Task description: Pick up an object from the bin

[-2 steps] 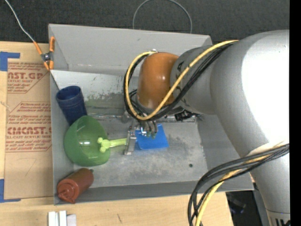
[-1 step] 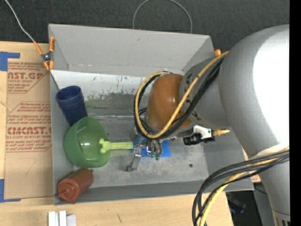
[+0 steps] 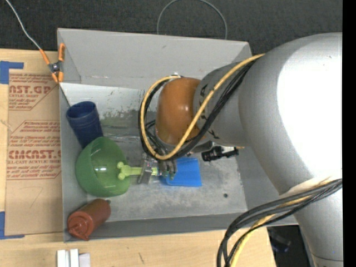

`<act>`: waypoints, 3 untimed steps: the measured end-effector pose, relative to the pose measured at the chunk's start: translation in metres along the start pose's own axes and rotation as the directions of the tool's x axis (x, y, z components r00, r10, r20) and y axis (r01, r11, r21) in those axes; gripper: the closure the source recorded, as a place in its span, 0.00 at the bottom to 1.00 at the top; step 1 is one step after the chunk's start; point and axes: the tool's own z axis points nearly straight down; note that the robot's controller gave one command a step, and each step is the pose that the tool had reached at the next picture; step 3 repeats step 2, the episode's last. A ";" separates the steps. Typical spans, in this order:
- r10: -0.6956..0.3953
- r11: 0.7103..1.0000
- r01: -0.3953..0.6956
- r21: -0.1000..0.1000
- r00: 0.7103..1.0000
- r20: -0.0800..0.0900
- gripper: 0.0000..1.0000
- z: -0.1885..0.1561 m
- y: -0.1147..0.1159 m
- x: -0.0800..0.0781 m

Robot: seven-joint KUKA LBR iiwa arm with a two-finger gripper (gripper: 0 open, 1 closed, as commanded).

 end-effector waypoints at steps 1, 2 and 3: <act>0.000 1.000 0.000 0.000 1.000 0.000 1.00 0.000 0.000 0.000; 0.016 1.000 -0.016 0.001 1.000 -0.004 1.00 -0.071 -0.009 -0.012; 0.016 1.000 -0.016 0.001 1.000 -0.004 1.00 -0.071 -0.009 -0.012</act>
Offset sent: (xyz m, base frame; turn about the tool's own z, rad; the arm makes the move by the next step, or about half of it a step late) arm 0.0156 -0.0183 0.1050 0.0248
